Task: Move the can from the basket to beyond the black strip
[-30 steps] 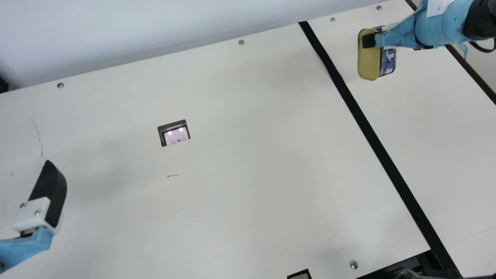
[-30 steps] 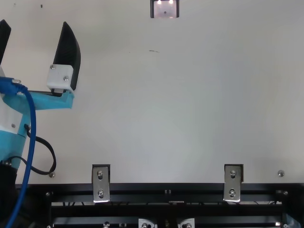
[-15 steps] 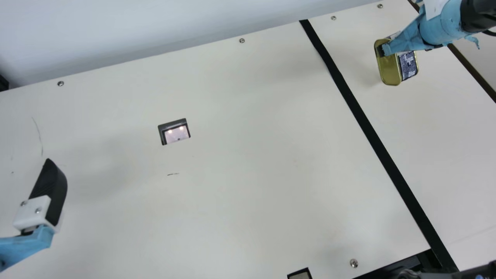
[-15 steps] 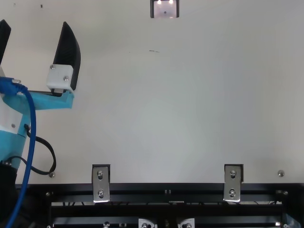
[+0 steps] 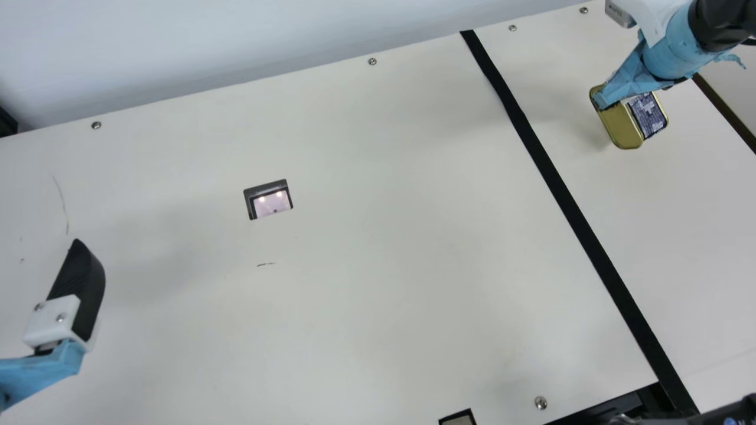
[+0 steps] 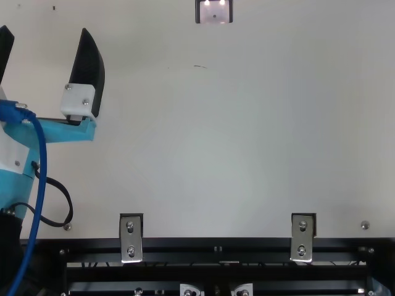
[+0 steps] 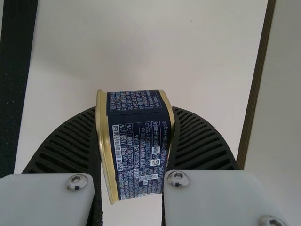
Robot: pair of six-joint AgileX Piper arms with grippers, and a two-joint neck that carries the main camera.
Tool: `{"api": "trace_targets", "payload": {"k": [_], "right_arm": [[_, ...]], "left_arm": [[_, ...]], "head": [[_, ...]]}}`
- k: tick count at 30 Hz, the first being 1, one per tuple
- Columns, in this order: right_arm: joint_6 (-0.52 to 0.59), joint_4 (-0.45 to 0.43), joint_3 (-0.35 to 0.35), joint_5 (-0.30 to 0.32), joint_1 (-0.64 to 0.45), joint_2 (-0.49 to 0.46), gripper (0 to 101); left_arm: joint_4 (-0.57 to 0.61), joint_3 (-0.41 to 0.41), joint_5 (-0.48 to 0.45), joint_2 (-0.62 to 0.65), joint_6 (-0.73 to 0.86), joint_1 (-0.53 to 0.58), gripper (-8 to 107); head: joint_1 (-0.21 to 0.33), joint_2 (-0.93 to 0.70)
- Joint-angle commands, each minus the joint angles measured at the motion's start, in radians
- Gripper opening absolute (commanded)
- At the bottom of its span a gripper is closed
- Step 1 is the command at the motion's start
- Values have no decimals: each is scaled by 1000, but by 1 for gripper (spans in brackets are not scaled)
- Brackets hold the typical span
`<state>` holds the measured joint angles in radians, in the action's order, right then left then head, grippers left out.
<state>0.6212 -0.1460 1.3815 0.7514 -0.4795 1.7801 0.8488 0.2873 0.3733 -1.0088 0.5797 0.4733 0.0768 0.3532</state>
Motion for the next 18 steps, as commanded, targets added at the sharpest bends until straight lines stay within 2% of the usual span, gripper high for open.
{"api": "trace_targets", "payload": {"k": [1, 3, 5, 6, 7, 13, 18], "right_arm": [[-3, -5, -4, 5, 1, 2, 0], [-6, -5, -7, 8, 1, 4, 27], [-8, -1, -11, 11, 1, 5, 49], [-10, 2, -13, 12, 0, 6, 89], [-11, 6, -15, 14, 0, 6, 101], [-14, 28, -27, 7, -6, 7, 101], [-5, 85, -31, -5, -9, -3, 101]], "left_arm": [[0, 0, 0, 0, 0, 0, 90], [0, 0, 0, 0, 0, 0, 90], [0, 0, 0, 0, 0, 0, 90], [0, 0, 0, 0, 0, 0, 90], [0, 0, 0, 0, 0, 0, 90], [0, 0, 0, 0, 0, 0, 90], [0, 0, 0, 0, 0, 0, 90]], "head": [[6, -6], [7, -6], [7, -5], [7, -5], [6, -4], [7, -4], [7, -15]]}}
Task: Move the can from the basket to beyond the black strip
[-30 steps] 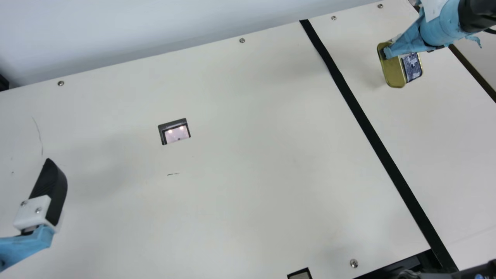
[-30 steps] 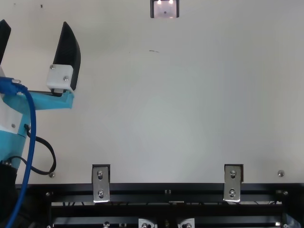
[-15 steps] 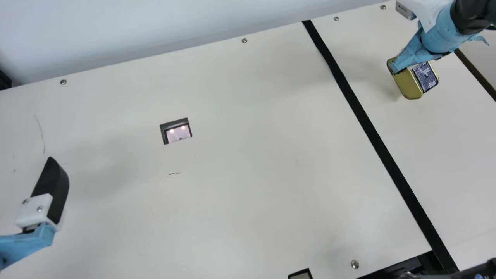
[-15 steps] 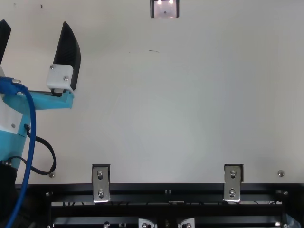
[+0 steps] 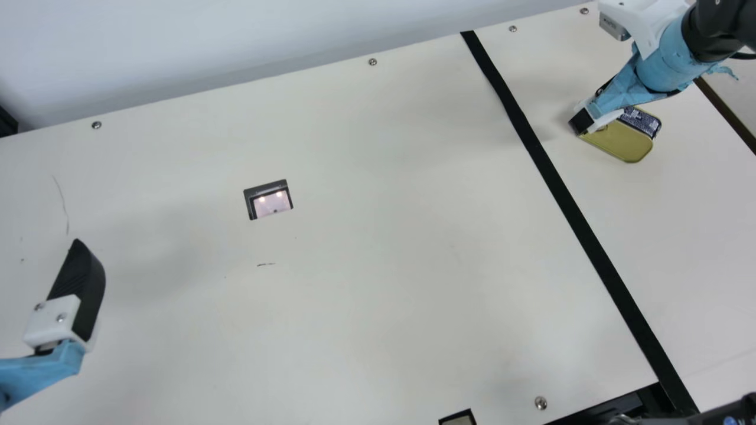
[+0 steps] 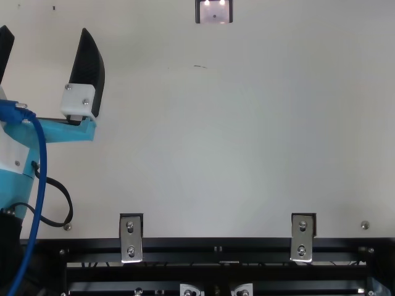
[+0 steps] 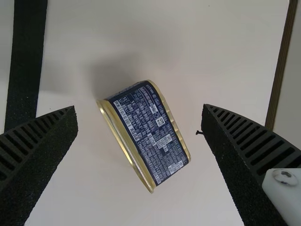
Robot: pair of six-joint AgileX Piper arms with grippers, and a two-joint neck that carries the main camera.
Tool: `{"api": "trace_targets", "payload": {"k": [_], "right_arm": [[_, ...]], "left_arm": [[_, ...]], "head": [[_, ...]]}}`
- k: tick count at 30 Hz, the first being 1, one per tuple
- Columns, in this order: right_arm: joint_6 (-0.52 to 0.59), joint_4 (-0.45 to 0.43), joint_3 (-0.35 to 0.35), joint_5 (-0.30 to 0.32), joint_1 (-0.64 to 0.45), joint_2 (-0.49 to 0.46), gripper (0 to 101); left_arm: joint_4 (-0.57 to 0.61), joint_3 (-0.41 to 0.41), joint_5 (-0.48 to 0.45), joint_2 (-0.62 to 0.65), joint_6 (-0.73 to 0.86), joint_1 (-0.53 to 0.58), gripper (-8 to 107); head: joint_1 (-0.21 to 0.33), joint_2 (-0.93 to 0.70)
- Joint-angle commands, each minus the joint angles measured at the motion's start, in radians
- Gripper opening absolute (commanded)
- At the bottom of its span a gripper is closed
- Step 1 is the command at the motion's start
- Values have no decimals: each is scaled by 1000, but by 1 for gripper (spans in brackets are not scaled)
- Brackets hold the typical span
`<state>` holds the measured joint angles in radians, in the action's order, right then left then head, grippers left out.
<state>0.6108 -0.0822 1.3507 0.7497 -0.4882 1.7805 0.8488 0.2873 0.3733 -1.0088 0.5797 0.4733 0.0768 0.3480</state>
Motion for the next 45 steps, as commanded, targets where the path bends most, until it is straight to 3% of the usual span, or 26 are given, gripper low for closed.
{"api": "trace_targets", "payload": {"k": [1, 25, 45], "right_arm": [[9, 37, -1, -5, 0, -6, 101], [173, 561, -71, 11, 99, -122, 101], [177, 790, -190, -70, 216, -212, 101]], "left_arm": [[0, 0, 0, 0, 0, 0, 90], [0, 0, 0, 0, 0, 0, 90], [0, 0, 0, 0, 0, 0, 90]], "head": [[7, -13], [-4, -290], [-81, -304]]}}
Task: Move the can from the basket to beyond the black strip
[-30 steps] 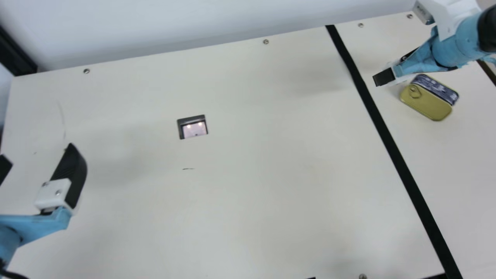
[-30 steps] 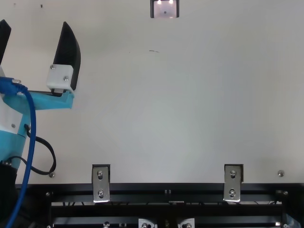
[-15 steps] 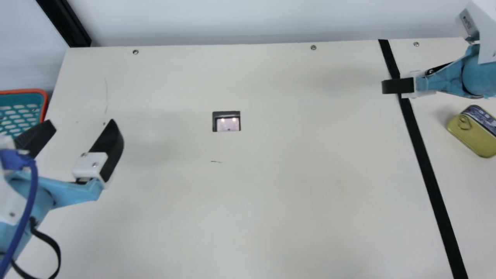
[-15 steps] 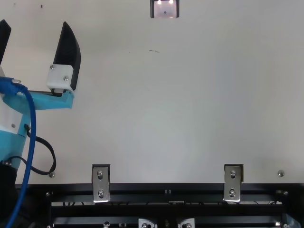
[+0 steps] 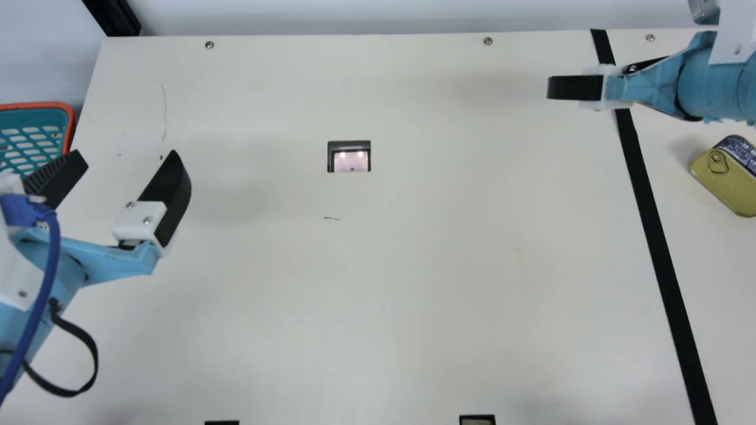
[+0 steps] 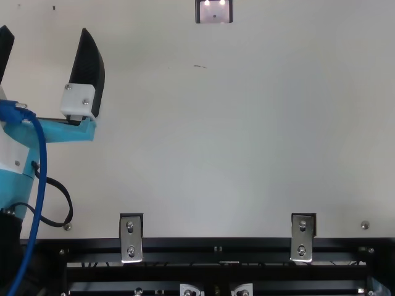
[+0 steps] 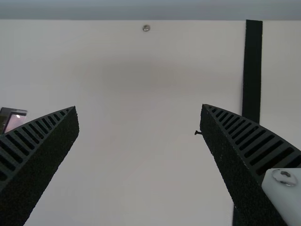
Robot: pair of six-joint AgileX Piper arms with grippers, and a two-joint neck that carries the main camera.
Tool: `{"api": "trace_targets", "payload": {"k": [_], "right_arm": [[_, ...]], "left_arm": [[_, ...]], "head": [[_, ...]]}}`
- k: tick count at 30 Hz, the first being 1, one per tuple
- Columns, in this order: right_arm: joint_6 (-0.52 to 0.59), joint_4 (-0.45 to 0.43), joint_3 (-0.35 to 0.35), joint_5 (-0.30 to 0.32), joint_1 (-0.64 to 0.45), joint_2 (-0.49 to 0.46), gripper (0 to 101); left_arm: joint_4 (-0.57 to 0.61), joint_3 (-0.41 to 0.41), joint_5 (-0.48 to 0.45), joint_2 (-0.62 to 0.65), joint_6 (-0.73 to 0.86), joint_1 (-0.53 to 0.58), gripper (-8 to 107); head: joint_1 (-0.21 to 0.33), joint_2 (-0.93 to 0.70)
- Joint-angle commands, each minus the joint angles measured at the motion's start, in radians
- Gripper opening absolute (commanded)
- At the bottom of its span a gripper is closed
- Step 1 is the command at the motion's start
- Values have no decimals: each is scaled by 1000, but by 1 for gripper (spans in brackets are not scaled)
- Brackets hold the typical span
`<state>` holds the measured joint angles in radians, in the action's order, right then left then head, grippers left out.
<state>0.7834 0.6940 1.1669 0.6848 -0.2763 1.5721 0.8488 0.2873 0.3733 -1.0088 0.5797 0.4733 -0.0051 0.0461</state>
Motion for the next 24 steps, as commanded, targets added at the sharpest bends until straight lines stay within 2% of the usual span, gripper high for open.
{"api": "trace_targets", "payload": {"k": [1, 6, 10, 18, 24], "right_arm": [[6, 25, -15, -11, 10, -9, 101], [12, 67, -54, -42, 39, -35, 101], [11, 70, -54, -42, 39, -36, 101], [11, 70, -54, -49, 39, -36, 101], [-15, 39, -56, -73, 67, -62, 101]], "left_arm": [[0, 0, 0, 0, 0, 0, 90], [0, 0, 0, 0, 0, 0, 90], [0, 0, 0, 0, 0, 0, 90], [0, 0, 0, 0, 0, 0, 90], [-60, 11, -9, -18, -63, -10, 90]], "head": [[1, -2], [1, -2], [1, -2], [1, -2], [1, -2]]}}
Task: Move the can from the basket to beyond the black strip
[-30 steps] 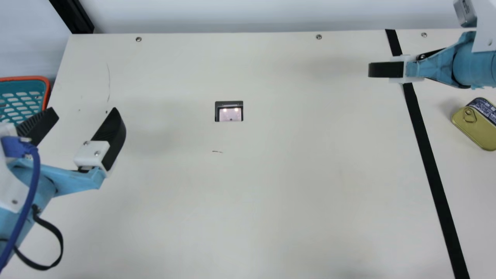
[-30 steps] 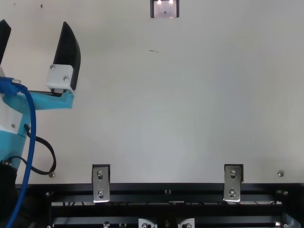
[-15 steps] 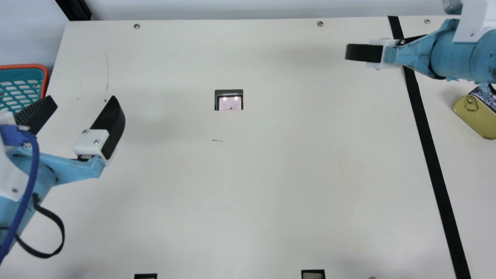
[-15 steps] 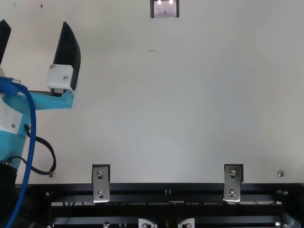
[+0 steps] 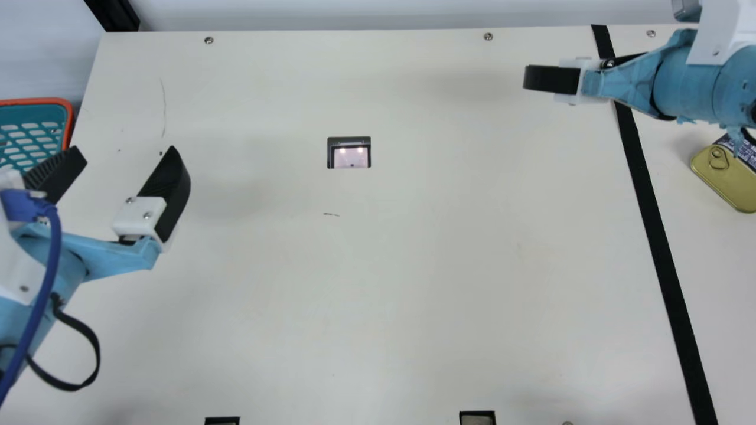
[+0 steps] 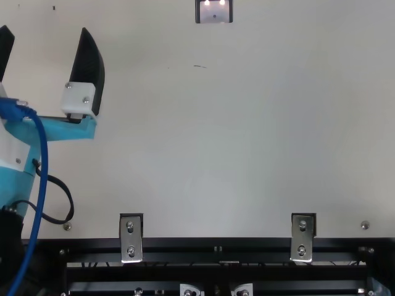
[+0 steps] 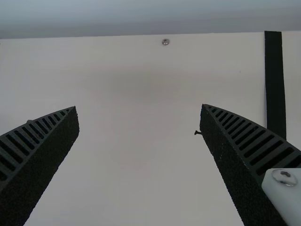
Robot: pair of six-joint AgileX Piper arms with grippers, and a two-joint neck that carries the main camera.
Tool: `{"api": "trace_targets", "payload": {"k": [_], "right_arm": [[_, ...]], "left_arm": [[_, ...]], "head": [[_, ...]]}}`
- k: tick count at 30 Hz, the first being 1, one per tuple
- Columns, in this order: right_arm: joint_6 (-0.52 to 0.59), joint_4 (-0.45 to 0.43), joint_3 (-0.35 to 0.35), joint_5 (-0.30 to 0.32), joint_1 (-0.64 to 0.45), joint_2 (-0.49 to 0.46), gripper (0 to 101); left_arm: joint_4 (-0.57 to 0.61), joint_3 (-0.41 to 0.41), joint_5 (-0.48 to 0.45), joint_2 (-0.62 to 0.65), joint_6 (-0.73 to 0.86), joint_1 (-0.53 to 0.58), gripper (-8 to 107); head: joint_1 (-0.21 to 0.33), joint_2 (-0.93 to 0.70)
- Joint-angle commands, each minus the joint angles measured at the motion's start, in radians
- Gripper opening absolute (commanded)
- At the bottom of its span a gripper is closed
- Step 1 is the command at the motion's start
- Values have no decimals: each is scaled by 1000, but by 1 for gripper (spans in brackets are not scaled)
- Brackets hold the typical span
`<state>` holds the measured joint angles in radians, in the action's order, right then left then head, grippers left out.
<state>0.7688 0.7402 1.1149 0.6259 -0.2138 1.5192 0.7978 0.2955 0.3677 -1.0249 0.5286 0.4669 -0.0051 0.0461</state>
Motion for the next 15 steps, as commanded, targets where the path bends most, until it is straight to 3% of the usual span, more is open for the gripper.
{"api": "trace_targets", "payload": {"k": [1, 15], "right_arm": [[3, -11, -10, -24, 11, -19, 101], [92, -36, -167, -213, 110, -198, 101]], "left_arm": [[-20, 7, -13, -1, -22, -7, 90], [-161, 45, -159, 88, -116, -87, 90]], "head": [[1, -2], [1, -2]]}}
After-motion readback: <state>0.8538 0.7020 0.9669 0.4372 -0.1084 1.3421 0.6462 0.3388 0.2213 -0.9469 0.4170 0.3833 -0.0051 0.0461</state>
